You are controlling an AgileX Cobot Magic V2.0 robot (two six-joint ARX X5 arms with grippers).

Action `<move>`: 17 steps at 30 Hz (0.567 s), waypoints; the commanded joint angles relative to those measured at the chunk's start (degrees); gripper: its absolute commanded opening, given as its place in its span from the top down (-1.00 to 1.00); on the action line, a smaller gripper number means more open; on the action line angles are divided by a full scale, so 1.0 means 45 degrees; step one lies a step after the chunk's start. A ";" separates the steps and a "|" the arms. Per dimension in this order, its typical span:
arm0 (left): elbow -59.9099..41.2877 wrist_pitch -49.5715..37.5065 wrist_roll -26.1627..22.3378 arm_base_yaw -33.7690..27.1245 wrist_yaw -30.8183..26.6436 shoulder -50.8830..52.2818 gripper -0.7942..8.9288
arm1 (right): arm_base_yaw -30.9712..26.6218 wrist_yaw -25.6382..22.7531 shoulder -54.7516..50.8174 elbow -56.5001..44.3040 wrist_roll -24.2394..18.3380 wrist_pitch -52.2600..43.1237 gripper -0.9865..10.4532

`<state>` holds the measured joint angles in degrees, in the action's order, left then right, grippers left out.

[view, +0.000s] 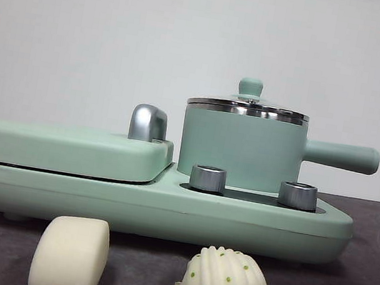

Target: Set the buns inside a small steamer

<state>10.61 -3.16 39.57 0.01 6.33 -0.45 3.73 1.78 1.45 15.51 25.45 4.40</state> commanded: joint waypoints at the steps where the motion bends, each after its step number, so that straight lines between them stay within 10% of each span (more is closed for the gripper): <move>1: 0.1005 0.0636 -0.1695 0.0000 0.0073 -0.0165 0.82 | 0.0034 0.0165 0.0330 0.0724 -0.0544 0.0311 0.81; 17: 0.6144 0.4235 -0.4289 0.0000 0.0228 -0.3507 0.82 | 0.0039 0.1384 0.3993 0.5081 -0.2633 0.2011 0.81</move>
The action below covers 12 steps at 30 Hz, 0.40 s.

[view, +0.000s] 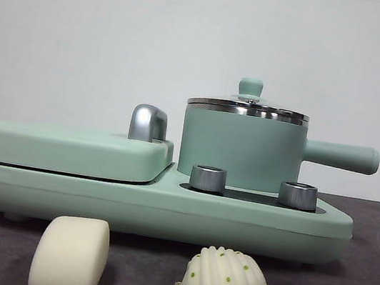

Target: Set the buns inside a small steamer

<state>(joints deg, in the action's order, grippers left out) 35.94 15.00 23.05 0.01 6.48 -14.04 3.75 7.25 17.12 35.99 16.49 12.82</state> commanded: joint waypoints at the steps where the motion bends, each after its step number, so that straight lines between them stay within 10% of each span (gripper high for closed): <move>1: 0.0758 0.0389 -0.0729 0.0000 0.0272 -0.0826 0.82 | 0.0034 0.0311 0.0879 0.0845 -0.0826 0.0359 0.81; 12: 0.2161 0.2011 -0.1103 0.0024 0.2414 -0.3939 0.82 | 0.0049 0.1467 0.4095 0.2871 -0.2827 0.3283 0.81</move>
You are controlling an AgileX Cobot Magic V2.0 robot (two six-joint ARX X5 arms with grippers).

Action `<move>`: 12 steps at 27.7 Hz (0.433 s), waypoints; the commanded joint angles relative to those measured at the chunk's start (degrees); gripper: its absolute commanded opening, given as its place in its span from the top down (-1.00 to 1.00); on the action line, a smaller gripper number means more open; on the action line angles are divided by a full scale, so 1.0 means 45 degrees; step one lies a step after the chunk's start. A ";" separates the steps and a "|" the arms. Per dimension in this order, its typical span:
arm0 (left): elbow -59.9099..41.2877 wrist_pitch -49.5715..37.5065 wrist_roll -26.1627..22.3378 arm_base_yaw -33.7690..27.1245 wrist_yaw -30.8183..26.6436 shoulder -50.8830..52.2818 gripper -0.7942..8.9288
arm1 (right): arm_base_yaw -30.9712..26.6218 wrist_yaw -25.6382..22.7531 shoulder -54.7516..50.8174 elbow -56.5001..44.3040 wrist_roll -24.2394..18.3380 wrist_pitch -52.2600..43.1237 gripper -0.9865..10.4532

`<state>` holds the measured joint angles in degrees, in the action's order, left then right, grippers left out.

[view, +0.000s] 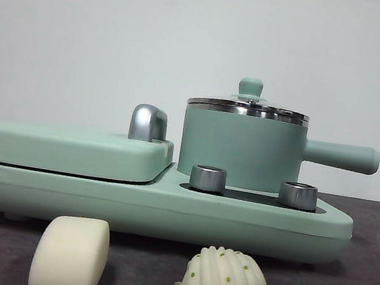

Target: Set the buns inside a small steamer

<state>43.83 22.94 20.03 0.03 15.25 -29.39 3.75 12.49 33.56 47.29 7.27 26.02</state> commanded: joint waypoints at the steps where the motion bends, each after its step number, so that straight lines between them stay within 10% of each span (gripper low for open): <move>1: 0.0544 0.0563 -0.0597 0.0044 0.0738 -0.0855 0.82 | 0.0058 0.0505 0.0695 0.0461 -0.0884 0.0636 0.81; 12: 0.1734 0.3405 -0.3575 0.1030 0.1020 -0.2939 0.82 | 0.0199 0.1564 0.2050 0.0816 -0.2667 0.3138 0.80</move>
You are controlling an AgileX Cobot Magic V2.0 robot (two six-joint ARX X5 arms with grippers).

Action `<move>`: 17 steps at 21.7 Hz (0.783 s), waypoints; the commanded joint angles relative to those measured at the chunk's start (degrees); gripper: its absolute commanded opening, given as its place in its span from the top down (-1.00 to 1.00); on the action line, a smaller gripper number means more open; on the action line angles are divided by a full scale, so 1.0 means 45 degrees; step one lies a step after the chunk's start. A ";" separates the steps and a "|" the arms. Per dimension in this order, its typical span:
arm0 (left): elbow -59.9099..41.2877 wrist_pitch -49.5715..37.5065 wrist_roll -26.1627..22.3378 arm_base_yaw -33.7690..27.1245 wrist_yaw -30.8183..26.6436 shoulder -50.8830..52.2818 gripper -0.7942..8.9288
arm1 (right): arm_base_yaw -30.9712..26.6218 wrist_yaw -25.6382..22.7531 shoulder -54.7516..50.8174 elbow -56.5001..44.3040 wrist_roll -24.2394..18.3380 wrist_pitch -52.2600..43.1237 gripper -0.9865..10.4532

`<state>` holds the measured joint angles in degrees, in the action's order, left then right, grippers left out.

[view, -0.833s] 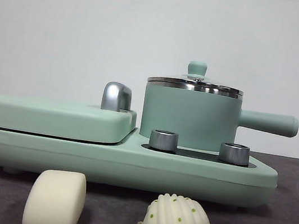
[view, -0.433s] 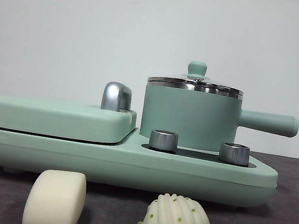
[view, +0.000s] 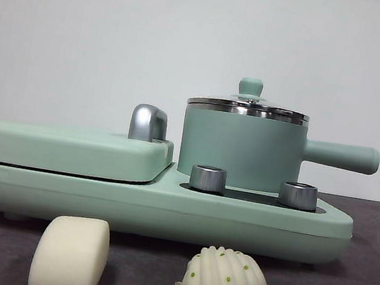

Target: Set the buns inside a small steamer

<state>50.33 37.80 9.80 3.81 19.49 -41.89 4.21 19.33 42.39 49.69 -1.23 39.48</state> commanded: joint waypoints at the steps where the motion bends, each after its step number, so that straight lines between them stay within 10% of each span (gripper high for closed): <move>1: 0.0316 0.0136 -0.1545 0.0311 0.0078 -0.0214 0.82 | 0.0141 0.0044 0.0121 0.0282 -0.0981 0.0219 0.80; 8: 0.0330 -0.0010 -0.2331 0.0714 0.0078 -0.0223 0.34 | 0.0287 0.0039 0.0121 0.0282 -0.1540 0.0277 0.35; 17: 0.0330 -0.0257 -0.2327 0.0782 0.0092 -0.0262 0.32 | 0.0287 0.0039 0.0112 0.0282 -0.1530 0.0160 0.34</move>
<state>50.46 37.52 0.34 7.07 19.57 -42.70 5.26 19.38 42.57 49.71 -7.64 40.88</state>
